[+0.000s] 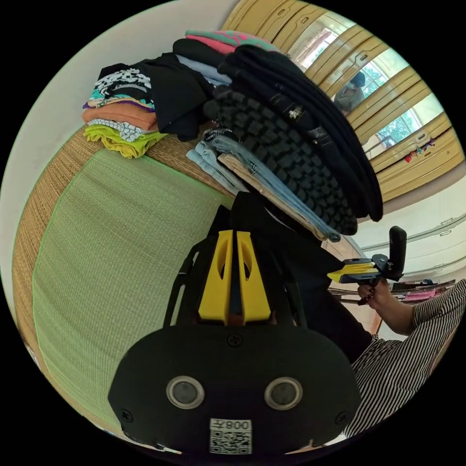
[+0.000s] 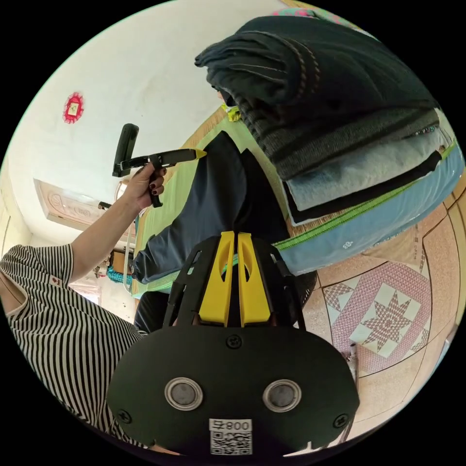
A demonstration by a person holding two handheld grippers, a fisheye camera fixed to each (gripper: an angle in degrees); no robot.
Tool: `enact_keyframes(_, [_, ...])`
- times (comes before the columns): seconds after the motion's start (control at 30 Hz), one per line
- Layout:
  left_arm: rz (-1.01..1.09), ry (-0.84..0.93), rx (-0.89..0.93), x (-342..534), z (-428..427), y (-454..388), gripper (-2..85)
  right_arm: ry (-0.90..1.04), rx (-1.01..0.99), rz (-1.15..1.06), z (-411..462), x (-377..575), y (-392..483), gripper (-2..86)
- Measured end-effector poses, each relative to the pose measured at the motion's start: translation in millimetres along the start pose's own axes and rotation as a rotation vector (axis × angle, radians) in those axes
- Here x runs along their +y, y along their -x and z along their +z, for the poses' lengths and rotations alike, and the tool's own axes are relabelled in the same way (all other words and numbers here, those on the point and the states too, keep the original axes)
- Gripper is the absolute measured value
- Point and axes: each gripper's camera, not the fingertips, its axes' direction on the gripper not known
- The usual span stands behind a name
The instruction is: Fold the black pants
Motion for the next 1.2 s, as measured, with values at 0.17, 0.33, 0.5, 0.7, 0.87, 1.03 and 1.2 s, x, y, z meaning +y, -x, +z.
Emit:
enact_keyframes(0.17, [0.003, 0.102, -0.089, -8.6, 34.1, -11.7, 0.9, 0.048, 0.025, 0.05, 15.7, -6.9, -17.6, 0.6])
enact_keyframes(0.33, [-0.017, 0.115, -0.145, 1.0, 39.9, -13.4, 0.3, 0.067, 0.01, 0.078, 22.3, -16.7, -19.6, 0.6])
enact_keyframes(0.5, [-0.036, 0.065, -0.14, 21.5, 26.6, -11.4, 0.2, 0.06, -0.022, 0.074, 18.6, -27.6, -8.3, 0.7])
enact_keyframes(0.7, [-0.071, 0.04, -0.172, 49.8, 13.6, -4.4, 0.2, 0.069, -0.006, 0.064, 22.3, -43.0, 12.1, 0.8])
enact_keyframes(0.87, [-0.108, 0.081, -0.175, 71.5, 14.9, 7.2, 0.7, 0.038, -0.068, 0.136, 19.9, -48.8, 18.5, 0.9])
enact_keyframes(1.03, [-0.15, -0.006, -0.172, 112.6, -13.6, 17.7, 0.8, 0.005, -0.034, 0.173, 6.6, -47.7, 34.7, 0.5])
enact_keyframes(1.2, [-0.256, -0.128, -0.041, 195.6, -55.5, 32.8, 1.1, 0.052, 0.026, 0.103, 6.5, -56.8, 80.9, 0.1])
